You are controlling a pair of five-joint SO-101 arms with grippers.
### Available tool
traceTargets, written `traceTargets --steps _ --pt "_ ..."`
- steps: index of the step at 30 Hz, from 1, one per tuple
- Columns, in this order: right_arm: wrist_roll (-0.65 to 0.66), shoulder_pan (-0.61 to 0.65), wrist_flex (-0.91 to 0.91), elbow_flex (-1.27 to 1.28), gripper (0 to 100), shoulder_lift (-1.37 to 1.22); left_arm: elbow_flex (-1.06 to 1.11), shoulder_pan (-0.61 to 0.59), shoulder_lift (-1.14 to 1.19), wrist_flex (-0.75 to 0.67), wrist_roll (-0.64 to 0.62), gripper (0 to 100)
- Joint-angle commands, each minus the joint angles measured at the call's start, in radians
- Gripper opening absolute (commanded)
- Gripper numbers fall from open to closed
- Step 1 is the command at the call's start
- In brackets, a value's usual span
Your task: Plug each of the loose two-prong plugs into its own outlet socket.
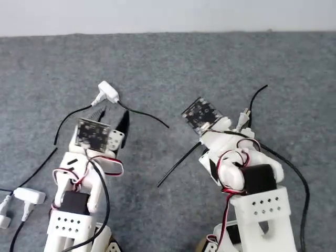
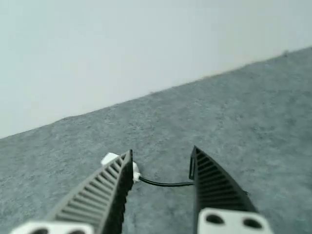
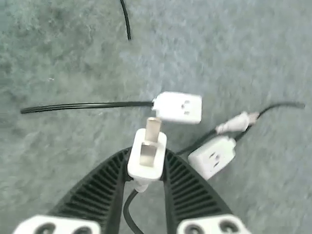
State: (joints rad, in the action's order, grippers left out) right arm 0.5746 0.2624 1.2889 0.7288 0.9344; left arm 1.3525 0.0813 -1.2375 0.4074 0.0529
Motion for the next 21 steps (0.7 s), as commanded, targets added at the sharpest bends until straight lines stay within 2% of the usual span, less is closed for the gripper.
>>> traceTargets --steps 1,6,10,16,21 --pt "0.038 0.010 -0.117 0.026 0.8 -0.016 -0.035 0.071 -0.012 0.048 0.017 19" --pt "0.035 0.117 -0.191 0.060 0.8 -0.038 -0.116 0.158 -0.012 0.186 0.014 19" --pt "0.034 0.202 -0.194 0.044 0.8 -0.039 -0.151 0.206 -0.012 0.244 0.014 19" --pt "0.034 0.214 -0.196 0.041 0.8 -0.031 -0.285 0.293 -0.012 0.371 0.015 19" --pt "0.037 0.219 -0.197 0.040 0.8 -0.031 -0.337 0.330 -0.012 0.423 0.015 19"
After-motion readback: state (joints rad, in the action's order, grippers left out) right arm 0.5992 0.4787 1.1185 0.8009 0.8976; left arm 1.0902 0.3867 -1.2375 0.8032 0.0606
